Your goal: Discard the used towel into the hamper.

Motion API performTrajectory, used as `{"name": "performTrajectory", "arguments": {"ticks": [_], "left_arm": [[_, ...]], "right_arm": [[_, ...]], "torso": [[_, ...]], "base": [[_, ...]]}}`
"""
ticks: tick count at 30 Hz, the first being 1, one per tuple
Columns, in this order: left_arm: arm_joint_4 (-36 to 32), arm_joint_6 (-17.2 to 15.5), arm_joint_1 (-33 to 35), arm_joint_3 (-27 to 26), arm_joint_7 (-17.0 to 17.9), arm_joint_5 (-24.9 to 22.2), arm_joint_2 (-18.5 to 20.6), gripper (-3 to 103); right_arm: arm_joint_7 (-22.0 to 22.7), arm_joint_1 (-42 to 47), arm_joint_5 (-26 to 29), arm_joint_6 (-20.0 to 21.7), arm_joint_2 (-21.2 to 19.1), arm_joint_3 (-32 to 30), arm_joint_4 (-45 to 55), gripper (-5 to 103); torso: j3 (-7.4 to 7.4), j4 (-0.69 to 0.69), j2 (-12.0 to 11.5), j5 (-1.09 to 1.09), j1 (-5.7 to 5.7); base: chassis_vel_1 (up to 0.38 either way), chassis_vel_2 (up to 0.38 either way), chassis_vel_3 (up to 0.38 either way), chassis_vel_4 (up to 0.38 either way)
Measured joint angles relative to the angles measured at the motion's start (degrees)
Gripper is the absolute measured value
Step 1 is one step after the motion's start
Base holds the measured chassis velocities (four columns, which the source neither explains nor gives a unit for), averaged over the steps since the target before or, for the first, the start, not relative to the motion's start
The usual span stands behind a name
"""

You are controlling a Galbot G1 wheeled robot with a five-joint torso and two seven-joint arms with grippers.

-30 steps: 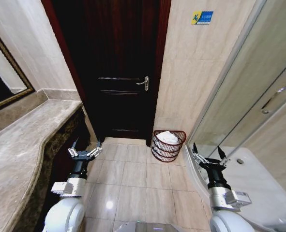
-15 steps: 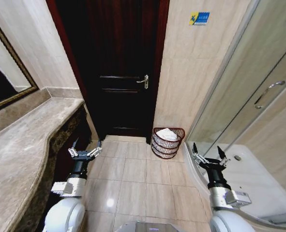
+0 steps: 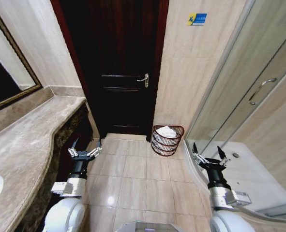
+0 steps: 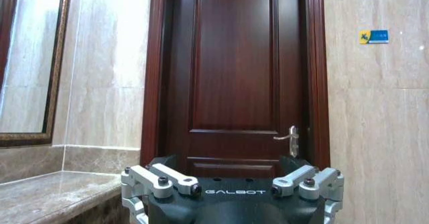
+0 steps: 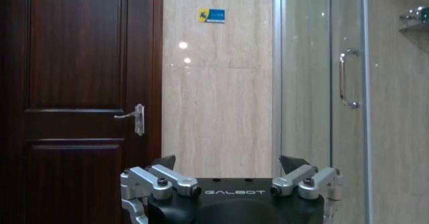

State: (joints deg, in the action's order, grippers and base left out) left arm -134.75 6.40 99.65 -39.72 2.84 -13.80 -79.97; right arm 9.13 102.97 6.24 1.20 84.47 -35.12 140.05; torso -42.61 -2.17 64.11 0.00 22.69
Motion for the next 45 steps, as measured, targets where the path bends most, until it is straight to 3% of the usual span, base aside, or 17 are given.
{"name": "performTrajectory", "arguments": {"ticks": [45], "left_arm": [[0.0,0.0,0.0,0.0,0.0,0.0,0.0,100]], "right_arm": [[0.0,0.0,0.0,0.0,0.0,0.0,0.0,100]], "torso": [[0.0,0.0,0.0,0.0,0.0]], "base": [[0.08,-0.084,-0.082,0.081]]}}
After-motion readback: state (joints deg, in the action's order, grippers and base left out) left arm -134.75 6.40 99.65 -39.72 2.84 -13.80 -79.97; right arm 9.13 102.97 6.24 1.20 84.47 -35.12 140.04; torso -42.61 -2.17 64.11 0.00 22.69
